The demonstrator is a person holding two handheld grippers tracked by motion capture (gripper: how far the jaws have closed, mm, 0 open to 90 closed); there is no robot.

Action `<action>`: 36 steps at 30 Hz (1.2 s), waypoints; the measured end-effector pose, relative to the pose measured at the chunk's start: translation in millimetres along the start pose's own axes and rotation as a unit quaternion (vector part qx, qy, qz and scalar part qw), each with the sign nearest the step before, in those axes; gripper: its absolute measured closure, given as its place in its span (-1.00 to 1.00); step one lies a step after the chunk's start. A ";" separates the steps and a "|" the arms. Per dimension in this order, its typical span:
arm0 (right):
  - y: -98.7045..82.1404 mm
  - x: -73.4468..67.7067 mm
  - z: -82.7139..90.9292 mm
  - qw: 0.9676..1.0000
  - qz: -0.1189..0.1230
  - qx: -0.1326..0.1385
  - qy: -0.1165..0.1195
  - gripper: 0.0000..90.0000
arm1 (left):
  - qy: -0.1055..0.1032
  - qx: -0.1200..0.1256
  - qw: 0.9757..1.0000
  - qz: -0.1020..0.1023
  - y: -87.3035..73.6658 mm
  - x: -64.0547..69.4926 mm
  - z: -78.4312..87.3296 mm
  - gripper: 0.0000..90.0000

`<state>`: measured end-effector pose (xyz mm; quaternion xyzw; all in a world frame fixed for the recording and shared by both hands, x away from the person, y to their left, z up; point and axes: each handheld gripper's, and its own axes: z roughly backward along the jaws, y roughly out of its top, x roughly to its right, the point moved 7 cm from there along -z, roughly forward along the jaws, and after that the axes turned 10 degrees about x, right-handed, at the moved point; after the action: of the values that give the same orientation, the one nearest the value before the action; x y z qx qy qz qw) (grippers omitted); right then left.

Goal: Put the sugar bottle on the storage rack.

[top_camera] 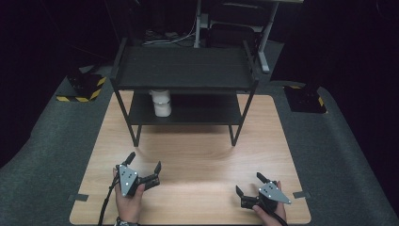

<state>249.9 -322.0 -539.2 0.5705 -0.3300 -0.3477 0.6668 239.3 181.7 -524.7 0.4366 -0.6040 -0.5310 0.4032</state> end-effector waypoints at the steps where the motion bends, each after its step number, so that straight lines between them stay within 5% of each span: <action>1: 0.0 0.2 0.1 1.000 0.000 0.000 0.000 -0.99 | -0.001 -0.005 1.000 0.001 -0.9 -0.2 1.8 -0.99; 13: -0.4 1.0 1.1 1.000 0.002 0.003 0.004 -0.99 | -0.014 -0.061 0.998 -0.006 -10.1 -6.0 19.6 -0.99; 20: -0.6 1.5 1.7 1.000 0.001 0.005 0.005 -0.99 | -0.025 -0.105 0.994 -0.010 -12.2 -11.7 23.2 -0.99; 29: -0.6 1.0 1.4 1.000 0.003 0.004 0.005 -0.99 | -0.041 -0.129 0.991 -0.017 -15.1 -11.2 21.9 -0.99; 33: -0.5 0.3 1.4 1.000 0.004 0.003 0.005 -0.99 | -0.061 -0.150 0.986 -0.032 -13.4 -10.1 17.1 -0.99; 34: -0.5 0.1 1.3 1.000 0.005 0.003 0.005 -0.99 | -0.076 -0.164 0.983 -0.041 -11.5 -10.0 13.7 -0.99; 36: -0.4 -0.3 0.9 1.000 0.008 0.001 0.005 -0.99 | -0.078 -0.177 0.980 -0.051 -9.9 -8.0 10.9 -0.99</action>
<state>248.9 -322.3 -539.5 0.5705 -0.3318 -0.3389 0.6705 232.3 192.0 -535.9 0.3458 -0.5070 -0.6821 0.3976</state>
